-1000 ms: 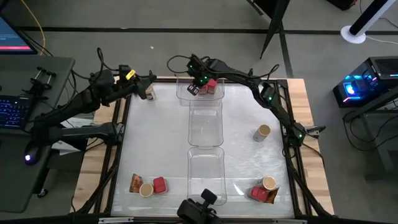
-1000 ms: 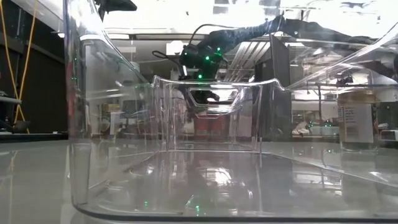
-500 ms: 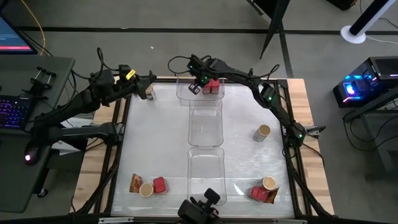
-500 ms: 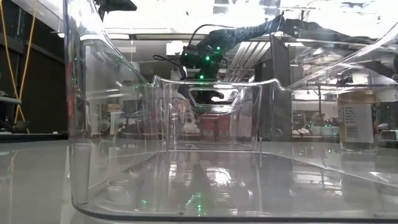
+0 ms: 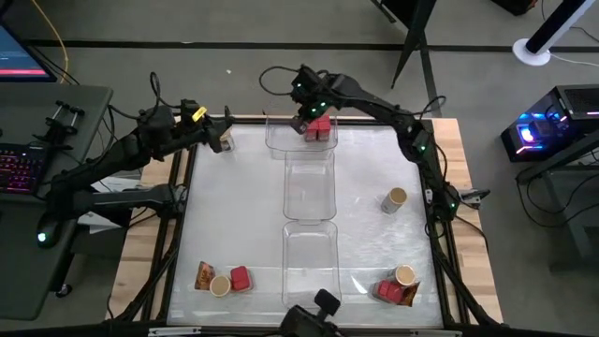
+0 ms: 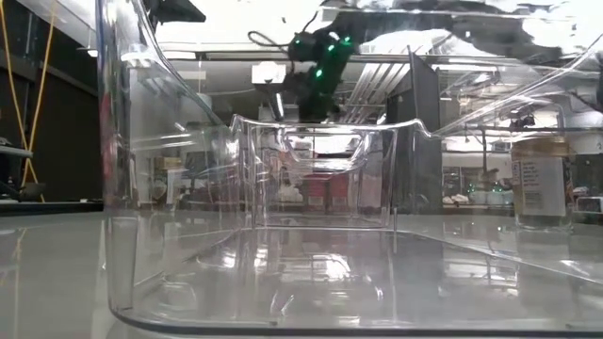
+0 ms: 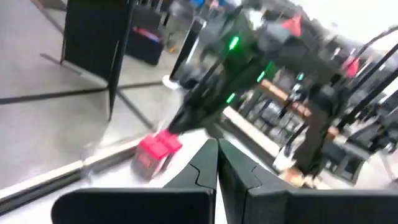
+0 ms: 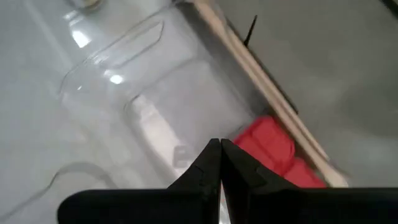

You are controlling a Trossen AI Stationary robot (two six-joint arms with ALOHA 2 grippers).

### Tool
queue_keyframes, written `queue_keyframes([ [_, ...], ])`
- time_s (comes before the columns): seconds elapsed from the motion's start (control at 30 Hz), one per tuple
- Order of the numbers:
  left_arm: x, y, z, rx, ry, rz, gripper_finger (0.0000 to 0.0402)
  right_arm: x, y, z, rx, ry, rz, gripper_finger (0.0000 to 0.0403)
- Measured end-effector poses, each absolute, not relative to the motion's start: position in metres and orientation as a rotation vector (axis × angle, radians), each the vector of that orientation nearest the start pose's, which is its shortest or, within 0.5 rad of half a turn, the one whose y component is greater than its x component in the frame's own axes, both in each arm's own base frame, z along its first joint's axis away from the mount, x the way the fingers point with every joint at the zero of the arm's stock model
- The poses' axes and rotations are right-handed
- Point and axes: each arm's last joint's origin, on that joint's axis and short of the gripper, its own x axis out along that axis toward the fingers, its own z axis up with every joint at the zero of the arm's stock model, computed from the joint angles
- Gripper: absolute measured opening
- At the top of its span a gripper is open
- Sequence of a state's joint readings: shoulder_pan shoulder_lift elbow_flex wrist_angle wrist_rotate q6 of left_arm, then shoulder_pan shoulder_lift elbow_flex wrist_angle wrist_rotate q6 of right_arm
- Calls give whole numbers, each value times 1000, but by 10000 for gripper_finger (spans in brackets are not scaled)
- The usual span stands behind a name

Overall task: Sort spices by type
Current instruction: Put the right red seasoning can into the top transparent bin

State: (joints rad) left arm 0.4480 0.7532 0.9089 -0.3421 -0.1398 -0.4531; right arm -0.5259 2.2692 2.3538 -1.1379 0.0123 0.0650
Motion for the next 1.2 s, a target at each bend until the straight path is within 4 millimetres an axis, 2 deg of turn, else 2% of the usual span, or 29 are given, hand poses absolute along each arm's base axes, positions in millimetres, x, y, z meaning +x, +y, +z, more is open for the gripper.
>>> queue_keyframes([
  [0.1, 137, 69, 355, -469, 149, 594, 0, 401, -232, 314, 342, 1056, -462, 0],
  [0.23, 137, 58, 342, -507, 325, 470, 0, 387, -220, 334, 320, 1079, -417, 0],
  [0.4, 139, 24, 325, -496, 571, 283, 0, 369, -211, 358, 287, 1073, -398, 0],
  [0.6, 146, -16, 310, -374, 756, 191, 0, 333, -199, 398, 277, 1033, -417, 0],
  [0.77, 160, -23, 303, -251, 783, 233, 0, 298, -167, 431, 307, 1045, -367, 0],
  [0.87, 167, -18, 301, -166, 784, 232, 0, 287, -143, 445, 361, 1013, -321, 0],
  [0.97, 173, -7, 300, -97, 787, 245, 0, 280, -110, 448, 439, 1019, -265, 0],
  [1.03, 175, 1, 299, -62, 800, 245, 0, 276, -84, 443, 491, 1057, -248, 0],
  [1.13, 179, 12, 299, -34, 790, 274, 0, 275, -39, 416, 576, 1181, -227, 0],
  [1.2, 182, 19, 301, -40, 763, 293, 0, 272, -7, 391, 641, 1305, -184, 0],
])
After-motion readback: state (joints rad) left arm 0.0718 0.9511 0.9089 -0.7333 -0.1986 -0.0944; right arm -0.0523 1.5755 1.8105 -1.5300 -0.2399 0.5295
